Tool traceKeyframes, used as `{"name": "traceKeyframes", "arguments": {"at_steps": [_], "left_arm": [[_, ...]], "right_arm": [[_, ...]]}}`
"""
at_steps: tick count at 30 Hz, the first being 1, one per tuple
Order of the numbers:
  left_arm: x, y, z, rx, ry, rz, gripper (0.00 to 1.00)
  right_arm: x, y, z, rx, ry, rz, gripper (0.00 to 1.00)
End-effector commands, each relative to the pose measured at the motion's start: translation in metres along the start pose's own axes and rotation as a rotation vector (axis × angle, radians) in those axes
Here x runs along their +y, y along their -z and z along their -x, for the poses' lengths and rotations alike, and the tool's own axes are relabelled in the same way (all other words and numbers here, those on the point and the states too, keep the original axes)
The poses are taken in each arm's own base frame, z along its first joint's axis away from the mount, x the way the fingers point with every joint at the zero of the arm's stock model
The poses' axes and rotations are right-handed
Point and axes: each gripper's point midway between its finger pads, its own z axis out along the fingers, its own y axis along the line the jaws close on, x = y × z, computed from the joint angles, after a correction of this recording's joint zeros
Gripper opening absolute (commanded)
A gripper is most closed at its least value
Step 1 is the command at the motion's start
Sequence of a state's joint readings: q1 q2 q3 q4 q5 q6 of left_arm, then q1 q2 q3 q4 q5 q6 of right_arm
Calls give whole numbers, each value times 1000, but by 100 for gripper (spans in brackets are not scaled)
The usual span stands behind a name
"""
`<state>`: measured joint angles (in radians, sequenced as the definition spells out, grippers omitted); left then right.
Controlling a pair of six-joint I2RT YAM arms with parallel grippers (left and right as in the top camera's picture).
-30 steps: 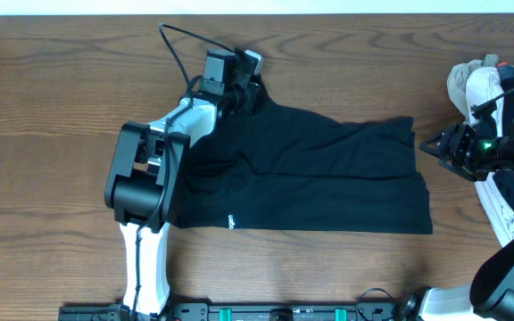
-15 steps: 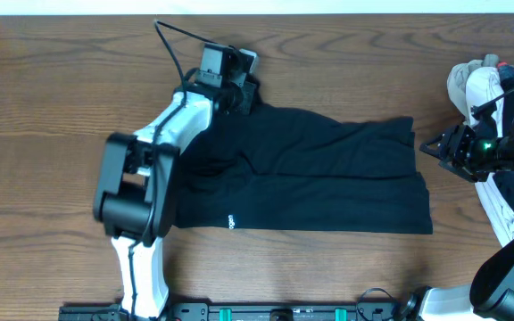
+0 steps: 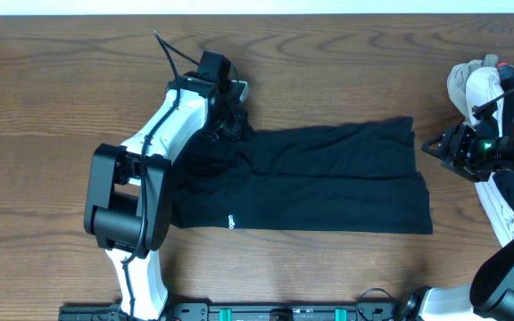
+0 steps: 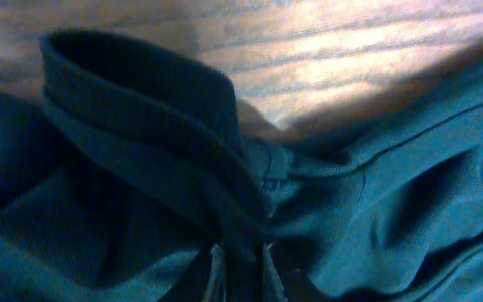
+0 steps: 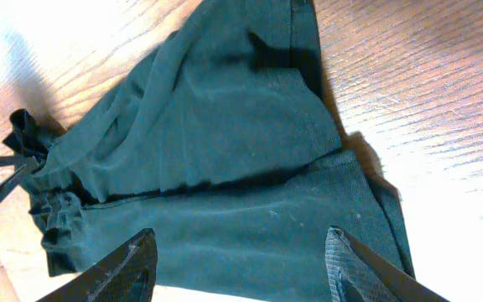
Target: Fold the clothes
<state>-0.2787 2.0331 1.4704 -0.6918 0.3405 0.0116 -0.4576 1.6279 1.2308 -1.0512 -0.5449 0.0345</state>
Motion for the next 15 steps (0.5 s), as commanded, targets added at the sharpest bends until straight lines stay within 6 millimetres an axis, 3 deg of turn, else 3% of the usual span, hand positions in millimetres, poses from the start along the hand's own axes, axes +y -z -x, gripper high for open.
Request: {"name": "traceKeyframes", "arguments": {"at_steps": [1,5,8,15], "left_arm": [[-1,10,11,-46,4,1,29],[2,29,46,-201,-33,2,43],[8,33,67,-285,-81,42,45],[17,4,69,-265,-137,54,47]], "right_arm": [[3,2,4,-14,16,-6,63],[3,2,5,-15,16,-5,63],[2,2,4,-14,15,-6,63],[3,2,4,-14,15,-5,63]]}}
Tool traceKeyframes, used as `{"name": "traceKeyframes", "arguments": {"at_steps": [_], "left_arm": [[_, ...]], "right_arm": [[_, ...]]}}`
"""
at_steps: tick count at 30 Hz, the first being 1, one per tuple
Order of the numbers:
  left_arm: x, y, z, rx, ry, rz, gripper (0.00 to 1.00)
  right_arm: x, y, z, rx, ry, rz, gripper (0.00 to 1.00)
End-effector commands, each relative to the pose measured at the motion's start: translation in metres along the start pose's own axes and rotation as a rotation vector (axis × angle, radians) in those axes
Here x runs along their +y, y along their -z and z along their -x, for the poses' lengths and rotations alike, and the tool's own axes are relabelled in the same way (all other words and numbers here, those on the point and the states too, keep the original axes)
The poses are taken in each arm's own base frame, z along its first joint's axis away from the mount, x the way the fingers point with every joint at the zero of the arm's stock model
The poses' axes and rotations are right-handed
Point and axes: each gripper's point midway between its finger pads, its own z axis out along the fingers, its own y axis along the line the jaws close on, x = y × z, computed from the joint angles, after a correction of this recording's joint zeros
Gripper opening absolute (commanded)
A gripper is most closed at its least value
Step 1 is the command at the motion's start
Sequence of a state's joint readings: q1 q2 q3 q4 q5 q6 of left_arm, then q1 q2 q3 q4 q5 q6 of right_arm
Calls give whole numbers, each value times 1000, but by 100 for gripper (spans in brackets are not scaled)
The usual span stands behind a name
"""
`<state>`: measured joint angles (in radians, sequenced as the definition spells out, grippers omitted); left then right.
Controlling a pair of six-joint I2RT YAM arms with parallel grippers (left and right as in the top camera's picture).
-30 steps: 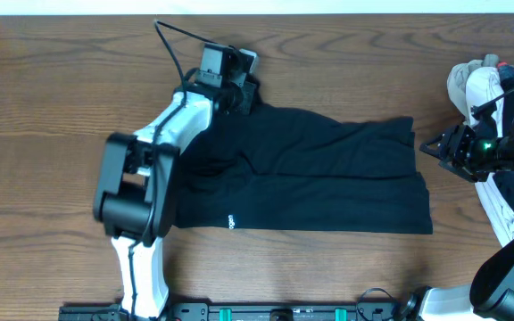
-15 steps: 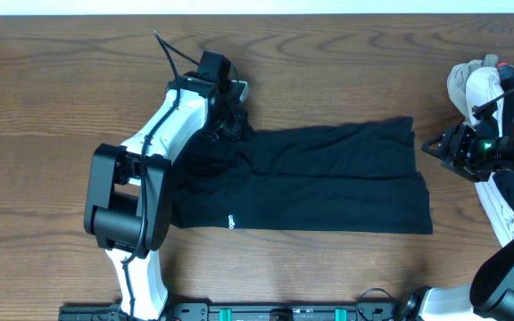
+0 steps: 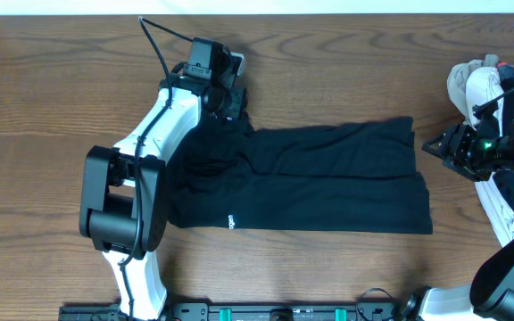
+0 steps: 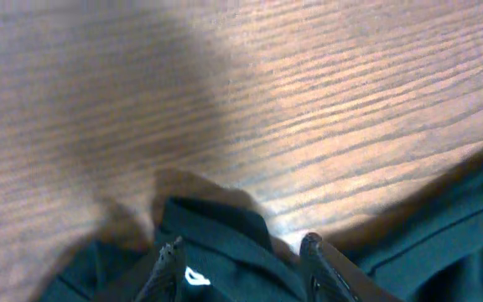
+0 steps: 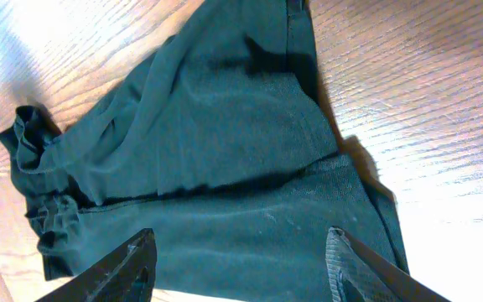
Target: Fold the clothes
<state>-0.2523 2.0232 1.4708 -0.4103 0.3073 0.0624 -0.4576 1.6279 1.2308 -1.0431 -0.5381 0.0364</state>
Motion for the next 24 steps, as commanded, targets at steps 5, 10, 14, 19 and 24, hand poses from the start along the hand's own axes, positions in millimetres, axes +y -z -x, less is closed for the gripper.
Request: {"name": "traceKeyframes", "arguments": {"at_steps": [5,10,14,19,24], "left_arm": [[7,-23,-23,89,-23,11,53],[7,-24,-20,75,-87,9,53],[8,-25,-24,87,-111,7,52],[15,-38,-38,132,-137,26,52],[25,-44,-38,132,-151,71,31]], "right_arm": [[4,2,2,-6,13,2,63],[4,2,2,-3,10,2,62],[4,2,2,-3,10,2,61],[4,2,1,-3,8,3,60],[4,2,1,-3,8,6,60]]}}
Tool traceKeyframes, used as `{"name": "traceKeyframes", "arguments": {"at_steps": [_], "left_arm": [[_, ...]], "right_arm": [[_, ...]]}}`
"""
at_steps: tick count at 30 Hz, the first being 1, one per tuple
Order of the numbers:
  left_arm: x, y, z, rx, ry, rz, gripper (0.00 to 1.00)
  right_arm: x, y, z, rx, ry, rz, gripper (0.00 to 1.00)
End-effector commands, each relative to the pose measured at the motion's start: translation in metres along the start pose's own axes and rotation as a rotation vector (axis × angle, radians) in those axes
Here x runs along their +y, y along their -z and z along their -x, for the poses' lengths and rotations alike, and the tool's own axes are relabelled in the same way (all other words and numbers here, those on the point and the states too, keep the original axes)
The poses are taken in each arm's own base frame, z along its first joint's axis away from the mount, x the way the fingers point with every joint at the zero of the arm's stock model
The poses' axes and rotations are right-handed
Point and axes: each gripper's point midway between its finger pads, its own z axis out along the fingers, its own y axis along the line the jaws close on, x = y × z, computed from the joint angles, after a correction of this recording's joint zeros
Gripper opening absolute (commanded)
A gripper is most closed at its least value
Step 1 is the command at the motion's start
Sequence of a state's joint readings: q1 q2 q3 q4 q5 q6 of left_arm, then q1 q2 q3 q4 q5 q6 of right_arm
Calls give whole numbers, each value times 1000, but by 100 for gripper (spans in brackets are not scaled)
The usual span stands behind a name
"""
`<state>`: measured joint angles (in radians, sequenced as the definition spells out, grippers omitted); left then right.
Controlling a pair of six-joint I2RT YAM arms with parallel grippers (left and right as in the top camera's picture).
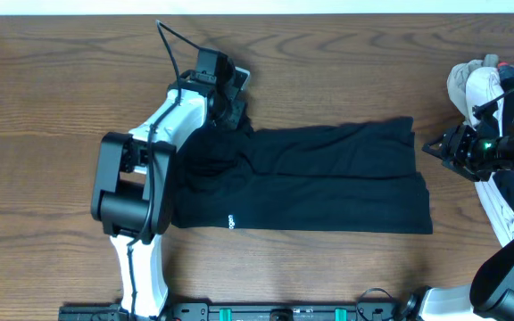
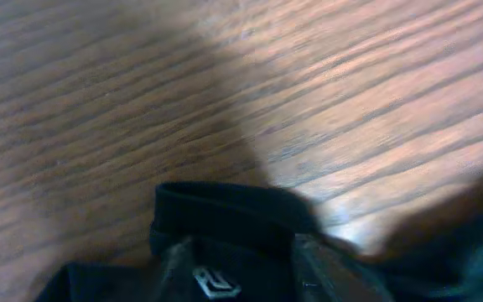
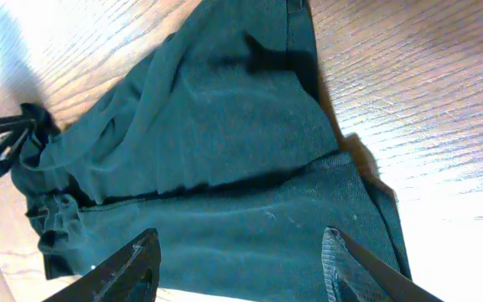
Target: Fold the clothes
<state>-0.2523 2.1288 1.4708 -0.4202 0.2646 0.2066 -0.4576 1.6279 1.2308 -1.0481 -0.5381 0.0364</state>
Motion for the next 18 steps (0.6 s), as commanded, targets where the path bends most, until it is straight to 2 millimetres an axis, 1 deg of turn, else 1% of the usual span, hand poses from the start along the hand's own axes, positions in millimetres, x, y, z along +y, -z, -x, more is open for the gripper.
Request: {"name": "traceKeyframes", "arguments": {"at_steps": [1,4,5,8,10,12,13,15,18], "left_arm": [[7,-5,0,7,-34,39,24],[10,10,18,-43,-43,62,7],[10,16,26,-61,-46,69,6],[13,43,53,-131,-57,109,6],[14,68,72,-185,-65,136,5],[12,90,84,-222,-70,149,6],[11,101,88,-236,-72,156,6],[7,120,88,-247,-69,158,6],[2,137,76,-214,-56,152,6]], "right_arm": [[4,2,3,-7,11,6,60],[4,2,3,-7,11,6,60],[4,2,3,-7,11,6,60],[4,2,2,-3,9,6,60],[4,2,0,3,6,5,60],[4,2,-1,5,5,5,60],[4,2,0,5,5,5,60],[4,2,0,2,7,5,60],[4,2,2,-7,12,5,60]]}}
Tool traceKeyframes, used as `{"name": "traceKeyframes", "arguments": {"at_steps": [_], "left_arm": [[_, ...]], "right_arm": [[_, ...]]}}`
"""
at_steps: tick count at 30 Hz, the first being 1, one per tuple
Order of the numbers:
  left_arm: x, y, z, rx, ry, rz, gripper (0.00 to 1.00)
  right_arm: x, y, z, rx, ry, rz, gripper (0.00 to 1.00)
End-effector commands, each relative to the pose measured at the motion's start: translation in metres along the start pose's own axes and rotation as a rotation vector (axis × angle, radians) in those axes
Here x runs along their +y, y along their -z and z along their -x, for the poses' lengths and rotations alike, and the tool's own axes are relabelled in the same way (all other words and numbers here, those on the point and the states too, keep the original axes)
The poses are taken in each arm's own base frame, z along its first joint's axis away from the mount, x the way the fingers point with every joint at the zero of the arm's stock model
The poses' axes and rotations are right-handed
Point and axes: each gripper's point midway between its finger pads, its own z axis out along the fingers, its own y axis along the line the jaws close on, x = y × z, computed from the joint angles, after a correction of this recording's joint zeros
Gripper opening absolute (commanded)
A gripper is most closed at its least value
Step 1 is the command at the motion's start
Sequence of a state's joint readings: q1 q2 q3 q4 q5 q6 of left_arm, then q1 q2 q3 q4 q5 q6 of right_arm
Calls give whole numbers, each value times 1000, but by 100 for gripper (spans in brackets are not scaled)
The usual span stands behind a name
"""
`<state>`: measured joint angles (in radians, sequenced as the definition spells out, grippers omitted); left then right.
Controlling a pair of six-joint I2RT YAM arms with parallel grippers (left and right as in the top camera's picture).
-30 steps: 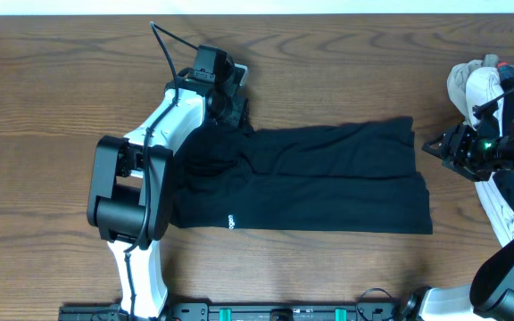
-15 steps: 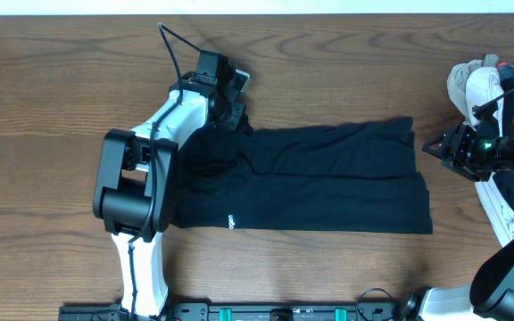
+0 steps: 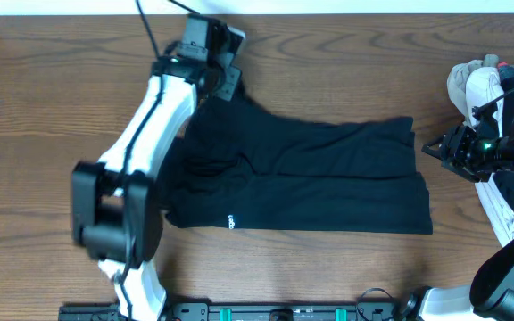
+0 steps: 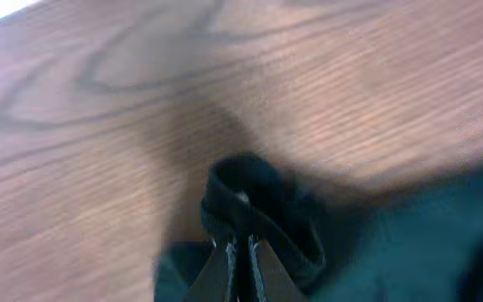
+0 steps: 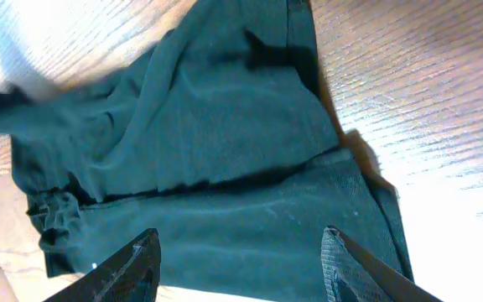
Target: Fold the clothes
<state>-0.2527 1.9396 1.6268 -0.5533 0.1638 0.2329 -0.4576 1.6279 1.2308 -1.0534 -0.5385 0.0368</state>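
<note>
A black pair of shorts lies spread flat on the wooden table, its waistband end at the left. My left gripper is at the garment's far left corner, shut on a bunched bit of the waistband, which is drawn up and away toward the back edge. In the left wrist view the left gripper has its fingers pinched together on the dark fabric. My right gripper hovers open just past the right hem; in the right wrist view the right gripper has nothing between its fingers above the shorts.
A heap of other clothes, white and red among them, sits at the table's right edge behind the right arm. The table's back edge runs close behind the left gripper.
My left gripper went from open around the waistband corner to shut on it, and has moved toward the back edge, pulling that corner out into a point. The right arm stayed put.
My left gripper was first shut on bunched waistband at the shorts' far left corner. Then it stood open just beyond the fabric, still open over the waistband at the last look. Now it is shut on the waistband and has stretched the corner backward. The right gripper stayed open throughout.
</note>
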Motion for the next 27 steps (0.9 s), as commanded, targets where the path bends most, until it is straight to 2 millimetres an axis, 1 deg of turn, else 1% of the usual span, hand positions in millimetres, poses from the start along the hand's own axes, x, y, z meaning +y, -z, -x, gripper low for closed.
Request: {"name": "traceKeyframes", "arguments": {"at_steps": [1,6,8,10,11,13,14,18,21,23,27], "left_arm": [[0,29,2,4,17,18,6],[-8,33,-40,175,53,-8,7],[-11,35,-54,233,76,-15,9],[-13,38,-66,283,81,-22,17],[-14,40,-72,308,83,-25,27],[-15,42,-78,337,85,-28,39],[-15,43,-80,345,86,-29,42],[-14,41,-75,323,84,-27,44],[-14,36,-70,296,68,-26,44],[-16,32,-78,314,32,-35,44],[-22,17,-107,401,29,-61,44]], "right_arm": [[4,2,4,-13,16,5,60],[4,2,6,-19,20,5,60],[4,2,6,-20,20,5,60],[4,2,6,-19,20,5,60],[4,2,6,-19,19,5,60],[4,2,6,-19,19,6,60],[4,2,6,-19,19,5,60],[4,2,5,-18,19,5,60],[4,2,5,-18,19,6,60],[4,2,5,-18,19,6,60],[4,2,5,-16,17,6,60]]}}
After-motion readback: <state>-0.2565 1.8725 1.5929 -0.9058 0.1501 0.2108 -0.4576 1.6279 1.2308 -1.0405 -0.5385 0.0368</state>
